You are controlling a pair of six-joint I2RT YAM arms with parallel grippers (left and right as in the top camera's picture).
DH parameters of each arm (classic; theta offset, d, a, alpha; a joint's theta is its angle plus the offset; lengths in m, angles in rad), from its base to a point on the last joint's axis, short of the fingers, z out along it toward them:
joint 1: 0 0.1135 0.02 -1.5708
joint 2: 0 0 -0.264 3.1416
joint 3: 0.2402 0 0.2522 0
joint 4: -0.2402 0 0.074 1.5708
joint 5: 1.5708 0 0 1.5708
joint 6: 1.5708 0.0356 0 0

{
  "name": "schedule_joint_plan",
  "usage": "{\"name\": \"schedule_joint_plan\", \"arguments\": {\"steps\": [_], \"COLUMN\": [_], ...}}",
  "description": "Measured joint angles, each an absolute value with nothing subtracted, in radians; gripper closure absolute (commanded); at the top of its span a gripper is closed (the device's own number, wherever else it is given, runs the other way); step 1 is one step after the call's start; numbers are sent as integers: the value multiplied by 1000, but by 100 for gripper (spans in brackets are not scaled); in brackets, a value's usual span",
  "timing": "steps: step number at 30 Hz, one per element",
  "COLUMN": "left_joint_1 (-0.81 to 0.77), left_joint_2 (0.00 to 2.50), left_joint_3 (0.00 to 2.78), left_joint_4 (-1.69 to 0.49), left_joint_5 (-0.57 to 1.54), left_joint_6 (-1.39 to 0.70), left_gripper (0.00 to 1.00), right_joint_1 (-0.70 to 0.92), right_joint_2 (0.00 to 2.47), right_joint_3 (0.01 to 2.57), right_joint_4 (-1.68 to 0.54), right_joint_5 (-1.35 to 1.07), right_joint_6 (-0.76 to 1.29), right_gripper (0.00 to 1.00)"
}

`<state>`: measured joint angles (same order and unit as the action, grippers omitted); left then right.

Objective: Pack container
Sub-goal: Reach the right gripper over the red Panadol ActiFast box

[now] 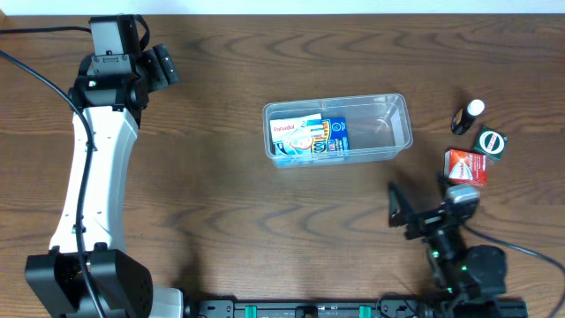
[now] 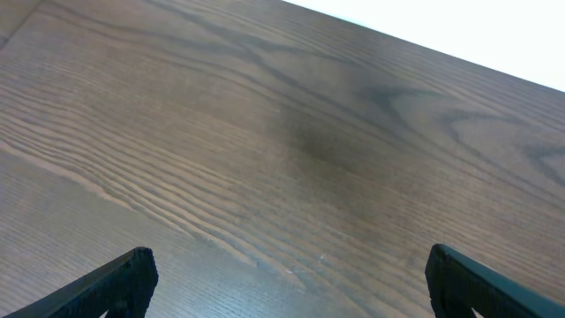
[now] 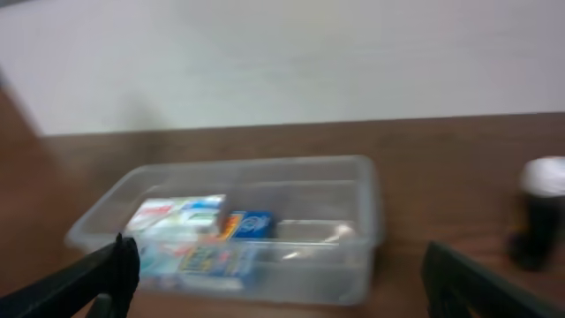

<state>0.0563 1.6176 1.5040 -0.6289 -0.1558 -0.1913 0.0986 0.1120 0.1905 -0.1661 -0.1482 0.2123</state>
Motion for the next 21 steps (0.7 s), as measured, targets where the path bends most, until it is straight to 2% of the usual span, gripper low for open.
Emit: {"name": "schedule_joint_plan", "arguments": {"steps": [6, 12, 17, 21], "left_joint_1": [56, 56, 56, 56], "left_joint_2": [1617, 1617, 1617, 1617], "left_joint_3": [1504, 1504, 1504, 1504], "left_joint_4": [-629, -630, -630, -629], "left_joint_5": [-153, -148, -146, -145], "left_joint_6": [-191, -192, -192, -192], "left_gripper": [2, 2, 2, 2], "right_joint_1": [-58, -207, -297, -329], "right_joint_2": [366, 742, 1048, 1241], "right_joint_3": [506, 831, 1065, 1175], "right_joint_4": [-337, -568, -739, -775], "right_joint_5": [-103, -120, -169, -185], "right_joint_6": [172, 85, 37, 25], "right_gripper": [1, 1, 1, 1]}}
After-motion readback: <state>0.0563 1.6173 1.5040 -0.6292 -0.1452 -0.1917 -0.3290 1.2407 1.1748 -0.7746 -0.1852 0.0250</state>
